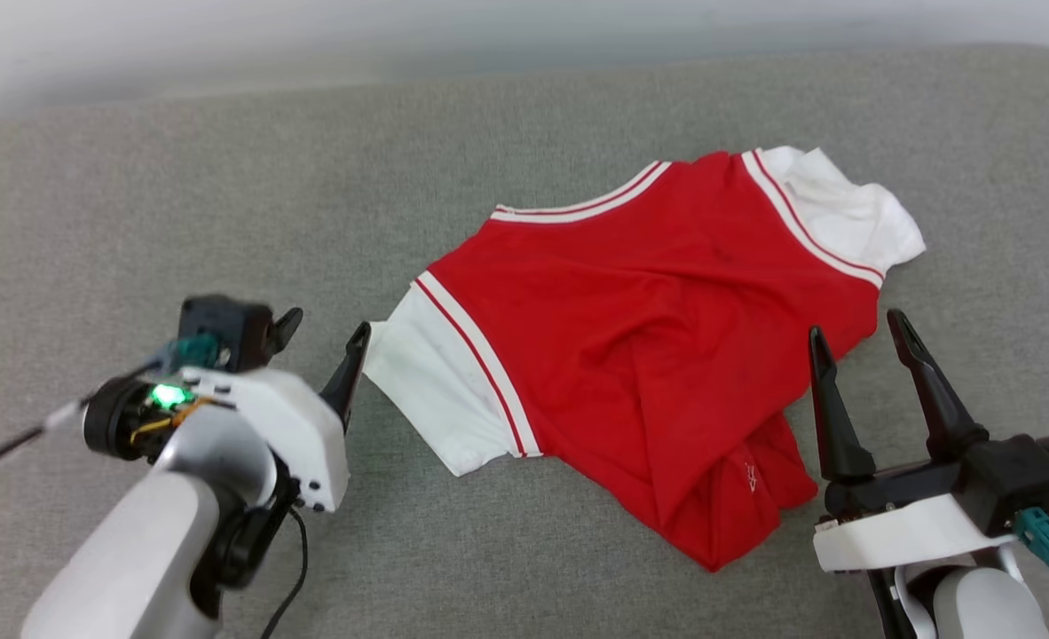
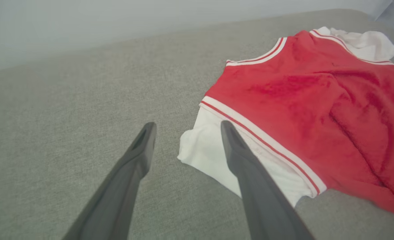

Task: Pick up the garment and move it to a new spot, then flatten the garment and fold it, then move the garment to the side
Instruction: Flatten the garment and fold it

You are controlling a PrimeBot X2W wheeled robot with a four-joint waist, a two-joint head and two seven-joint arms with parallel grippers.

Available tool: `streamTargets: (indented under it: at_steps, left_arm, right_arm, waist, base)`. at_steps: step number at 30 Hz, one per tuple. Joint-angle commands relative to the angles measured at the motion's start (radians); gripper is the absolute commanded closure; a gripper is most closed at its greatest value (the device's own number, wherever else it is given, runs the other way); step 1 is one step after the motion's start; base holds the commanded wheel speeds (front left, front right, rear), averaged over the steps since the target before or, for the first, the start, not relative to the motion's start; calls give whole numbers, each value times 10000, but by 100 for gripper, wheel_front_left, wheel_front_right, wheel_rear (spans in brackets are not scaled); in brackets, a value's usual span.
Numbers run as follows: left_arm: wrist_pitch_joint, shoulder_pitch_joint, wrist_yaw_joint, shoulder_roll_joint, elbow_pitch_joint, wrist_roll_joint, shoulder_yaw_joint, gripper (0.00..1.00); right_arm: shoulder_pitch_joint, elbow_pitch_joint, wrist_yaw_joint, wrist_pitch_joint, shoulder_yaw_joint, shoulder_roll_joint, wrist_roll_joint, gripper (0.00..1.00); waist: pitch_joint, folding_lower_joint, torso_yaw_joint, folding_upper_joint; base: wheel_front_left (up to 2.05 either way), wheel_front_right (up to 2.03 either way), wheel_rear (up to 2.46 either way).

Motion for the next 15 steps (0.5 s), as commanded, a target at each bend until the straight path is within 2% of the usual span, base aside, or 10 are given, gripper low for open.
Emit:
streamTargets:
  at_steps: [1, 7, 14, 15]
  left_arm:
    - [368, -216, -35, -21, 82, -83, -107, 0]
    - [1896, -982, -6, -24, 646, -173, -484, 0]
    - [2191, -1129, -83, -149, 1419, -151, -757, 0]
    - [2182, -1116, -136, -175, 1567, -155, -815, 18]
  right_arm:
    - [-119, -39, -3, -19, 30, 5, -25, 0]
    - [-397, -97, -3, -19, 74, 5, -59, 0]
    - [-479, -167, -3, -19, 82, 5, 11, 0]
    - [-493, -169, -3, -19, 88, 5, 16, 0]
  waist:
    - [286, 0, -46, 0]
    - [860, 0, -284, 0]
    - [1270, 0, -431, 0]
    - [1303, 0, -434, 0]
  base:
    - [0, 0, 0]
    - [0, 0, 0]
    - [0, 0, 0]
    - [0, 0, 0]
